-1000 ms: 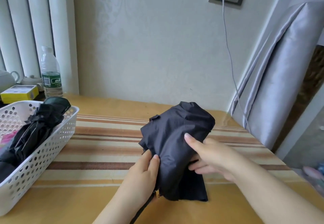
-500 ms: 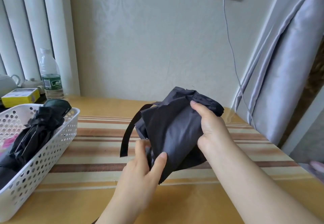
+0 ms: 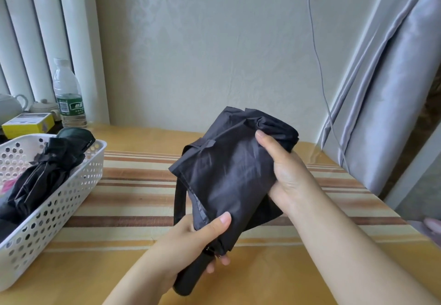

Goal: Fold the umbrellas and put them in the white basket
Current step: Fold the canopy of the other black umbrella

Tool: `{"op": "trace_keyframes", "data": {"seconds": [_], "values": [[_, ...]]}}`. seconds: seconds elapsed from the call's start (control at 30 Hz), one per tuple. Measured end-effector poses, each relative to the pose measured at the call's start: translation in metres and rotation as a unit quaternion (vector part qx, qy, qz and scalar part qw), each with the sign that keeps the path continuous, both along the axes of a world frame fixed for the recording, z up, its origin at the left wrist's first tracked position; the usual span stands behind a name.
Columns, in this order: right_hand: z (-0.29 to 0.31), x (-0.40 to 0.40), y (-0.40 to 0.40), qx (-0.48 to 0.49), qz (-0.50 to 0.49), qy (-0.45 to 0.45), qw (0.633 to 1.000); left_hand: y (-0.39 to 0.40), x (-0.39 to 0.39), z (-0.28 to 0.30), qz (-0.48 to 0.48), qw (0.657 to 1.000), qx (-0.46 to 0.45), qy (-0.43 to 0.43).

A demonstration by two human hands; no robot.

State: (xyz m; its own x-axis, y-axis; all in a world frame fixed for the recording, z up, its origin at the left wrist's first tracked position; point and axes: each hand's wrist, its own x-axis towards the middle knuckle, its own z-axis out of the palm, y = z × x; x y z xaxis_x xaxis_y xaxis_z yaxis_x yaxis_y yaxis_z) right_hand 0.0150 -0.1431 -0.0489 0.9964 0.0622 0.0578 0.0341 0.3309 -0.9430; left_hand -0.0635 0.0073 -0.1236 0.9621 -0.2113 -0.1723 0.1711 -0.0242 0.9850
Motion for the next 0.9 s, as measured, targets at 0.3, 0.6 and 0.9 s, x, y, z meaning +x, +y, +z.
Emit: {"op": "trace_keyframes", "data": {"seconds": [0.3,0.6,0.9], "values": [[-0.017,-0.011,0.011,-0.054,-0.021,0.079,0.995,-0.018,-0.005,0.001,0.035,0.998,-0.018,-0.057],[-0.012,-0.016,0.002,-0.021,0.025,0.059,0.998,-0.020,-0.006,-0.002,-0.059,0.995,-0.074,-0.041],[-0.016,-0.001,0.010,-0.010,-0.023,0.056,0.998,-0.011,0.002,-0.005,-0.015,0.994,-0.104,-0.035]]}}
